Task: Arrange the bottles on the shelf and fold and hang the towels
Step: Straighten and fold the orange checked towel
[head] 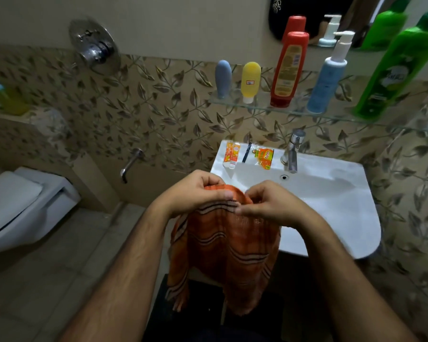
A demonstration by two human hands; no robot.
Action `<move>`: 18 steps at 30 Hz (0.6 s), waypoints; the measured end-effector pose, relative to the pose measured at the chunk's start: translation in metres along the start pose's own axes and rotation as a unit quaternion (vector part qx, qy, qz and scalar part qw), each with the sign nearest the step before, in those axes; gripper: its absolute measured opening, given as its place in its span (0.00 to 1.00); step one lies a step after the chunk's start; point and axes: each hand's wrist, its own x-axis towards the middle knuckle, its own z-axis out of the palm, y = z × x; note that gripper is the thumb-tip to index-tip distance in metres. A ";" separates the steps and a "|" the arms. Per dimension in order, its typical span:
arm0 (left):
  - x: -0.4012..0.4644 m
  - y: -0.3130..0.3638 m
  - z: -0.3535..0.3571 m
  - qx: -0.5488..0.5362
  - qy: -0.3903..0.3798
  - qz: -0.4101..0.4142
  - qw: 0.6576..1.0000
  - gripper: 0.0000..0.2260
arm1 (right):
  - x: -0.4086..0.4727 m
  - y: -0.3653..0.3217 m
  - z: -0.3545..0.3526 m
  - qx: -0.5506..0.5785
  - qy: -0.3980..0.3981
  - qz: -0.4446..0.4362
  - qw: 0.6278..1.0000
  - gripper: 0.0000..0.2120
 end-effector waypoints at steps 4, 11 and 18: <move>-0.006 -0.020 -0.005 -0.017 -0.027 -0.032 0.999 0.12 | -0.001 0.005 -0.012 0.236 0.138 0.004 0.962 0.10; -0.040 -0.080 -0.029 -0.090 0.110 -0.096 0.985 0.18 | -0.003 0.028 -0.041 0.353 0.298 0.050 0.886 0.06; -0.044 -0.100 -0.022 -0.153 0.225 -0.090 0.958 0.10 | 0.009 0.036 -0.040 0.410 0.308 0.085 0.854 0.17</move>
